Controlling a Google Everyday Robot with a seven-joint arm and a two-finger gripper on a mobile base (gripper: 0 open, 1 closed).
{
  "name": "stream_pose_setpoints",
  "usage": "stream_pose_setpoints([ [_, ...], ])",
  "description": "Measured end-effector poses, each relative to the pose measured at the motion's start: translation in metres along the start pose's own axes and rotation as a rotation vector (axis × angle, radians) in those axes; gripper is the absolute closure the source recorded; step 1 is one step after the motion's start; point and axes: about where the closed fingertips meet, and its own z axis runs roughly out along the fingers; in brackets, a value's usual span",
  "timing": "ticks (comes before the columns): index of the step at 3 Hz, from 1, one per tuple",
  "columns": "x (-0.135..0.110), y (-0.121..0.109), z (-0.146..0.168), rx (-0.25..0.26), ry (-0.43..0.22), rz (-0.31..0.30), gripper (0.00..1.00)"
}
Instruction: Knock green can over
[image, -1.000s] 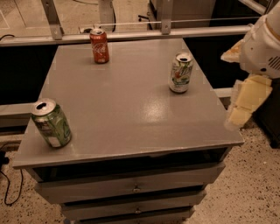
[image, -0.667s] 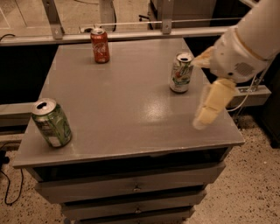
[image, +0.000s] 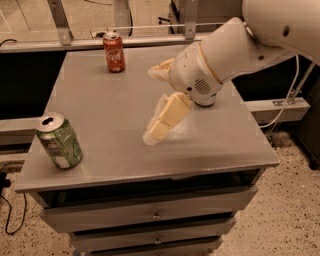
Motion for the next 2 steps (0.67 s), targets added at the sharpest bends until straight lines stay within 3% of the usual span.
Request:
stream_pose_setpoints([
  [2,-0.0148,0.0029,0.0034,-0.005,-0.034,-0.005,0.00],
])
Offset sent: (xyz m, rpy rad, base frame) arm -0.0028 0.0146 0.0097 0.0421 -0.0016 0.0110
